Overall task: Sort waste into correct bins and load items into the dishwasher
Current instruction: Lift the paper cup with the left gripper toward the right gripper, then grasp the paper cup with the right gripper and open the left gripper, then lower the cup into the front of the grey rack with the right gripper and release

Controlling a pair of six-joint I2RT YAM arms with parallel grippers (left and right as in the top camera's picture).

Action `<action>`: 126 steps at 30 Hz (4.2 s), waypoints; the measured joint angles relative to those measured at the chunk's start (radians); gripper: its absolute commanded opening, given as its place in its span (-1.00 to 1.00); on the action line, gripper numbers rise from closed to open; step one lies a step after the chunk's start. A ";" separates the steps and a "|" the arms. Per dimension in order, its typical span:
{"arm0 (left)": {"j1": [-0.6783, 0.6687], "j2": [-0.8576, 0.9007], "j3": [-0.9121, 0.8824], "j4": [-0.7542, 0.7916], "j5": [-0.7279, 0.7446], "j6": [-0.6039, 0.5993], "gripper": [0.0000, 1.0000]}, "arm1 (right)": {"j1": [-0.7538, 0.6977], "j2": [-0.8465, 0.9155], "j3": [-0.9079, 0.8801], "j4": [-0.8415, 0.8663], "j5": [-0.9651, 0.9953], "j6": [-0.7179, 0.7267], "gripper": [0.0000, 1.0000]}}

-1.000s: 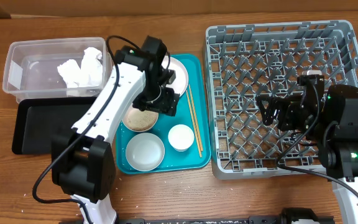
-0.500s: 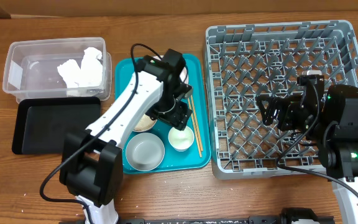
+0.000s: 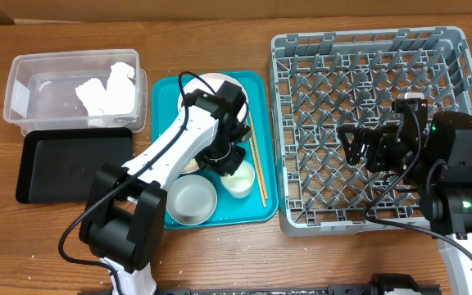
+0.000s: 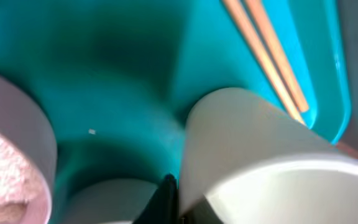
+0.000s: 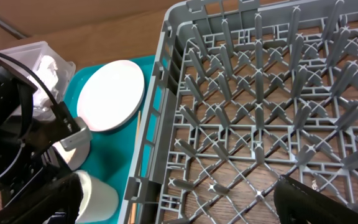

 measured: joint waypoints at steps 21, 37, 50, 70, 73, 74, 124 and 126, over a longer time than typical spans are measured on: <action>0.235 0.003 0.303 -0.164 0.320 0.008 -0.92 | 0.000 0.000 0.000 0.011 -0.183 0.026 1.00; 0.386 0.003 0.303 -0.158 0.688 0.018 -0.92 | 0.000 0.000 0.000 0.042 -0.333 0.078 1.00; 0.387 0.003 0.303 -0.183 0.827 0.080 -0.92 | 0.000 0.015 0.000 0.161 -0.400 0.116 1.00; 0.387 0.003 0.303 -0.277 1.062 0.217 -0.92 | 0.129 0.406 0.002 0.787 -0.791 0.216 0.97; 0.387 0.003 0.303 -0.281 1.091 0.217 -0.92 | 0.171 0.453 0.002 0.875 -0.801 0.245 0.97; 0.387 0.003 0.303 -0.282 1.098 0.217 -0.92 | 0.179 0.467 0.001 0.905 -0.806 0.258 0.97; 0.357 0.004 0.303 -0.095 1.169 0.247 0.30 | 0.153 0.496 0.003 0.906 -0.732 0.451 0.06; 0.376 0.004 0.303 -0.044 1.125 0.240 0.30 | 0.124 0.470 0.005 0.760 -0.667 0.440 0.06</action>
